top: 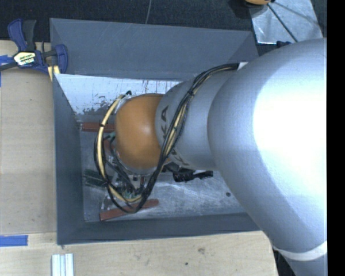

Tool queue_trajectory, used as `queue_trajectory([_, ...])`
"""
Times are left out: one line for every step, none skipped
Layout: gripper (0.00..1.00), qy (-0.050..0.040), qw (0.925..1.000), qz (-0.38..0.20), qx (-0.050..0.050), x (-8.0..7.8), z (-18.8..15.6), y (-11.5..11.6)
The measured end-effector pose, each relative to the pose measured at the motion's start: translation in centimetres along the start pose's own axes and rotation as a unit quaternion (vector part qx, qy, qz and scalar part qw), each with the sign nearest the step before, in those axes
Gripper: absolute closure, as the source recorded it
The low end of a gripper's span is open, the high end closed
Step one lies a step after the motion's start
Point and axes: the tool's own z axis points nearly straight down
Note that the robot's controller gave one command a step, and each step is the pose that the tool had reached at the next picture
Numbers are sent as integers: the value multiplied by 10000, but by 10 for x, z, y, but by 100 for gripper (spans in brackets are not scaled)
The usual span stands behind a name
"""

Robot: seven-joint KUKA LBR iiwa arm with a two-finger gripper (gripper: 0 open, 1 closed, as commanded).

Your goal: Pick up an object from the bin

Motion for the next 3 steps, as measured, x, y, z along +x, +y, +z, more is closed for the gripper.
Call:
queue_trajectory([0, -4, 9990, 445, 9, 2, 0, 6])
queue_trajectory([0, 1, 9992, 400, 10, 2, 0, 7])
queue_trajectory([100, -48, 9990, 453, -10, -3, -4, 6])
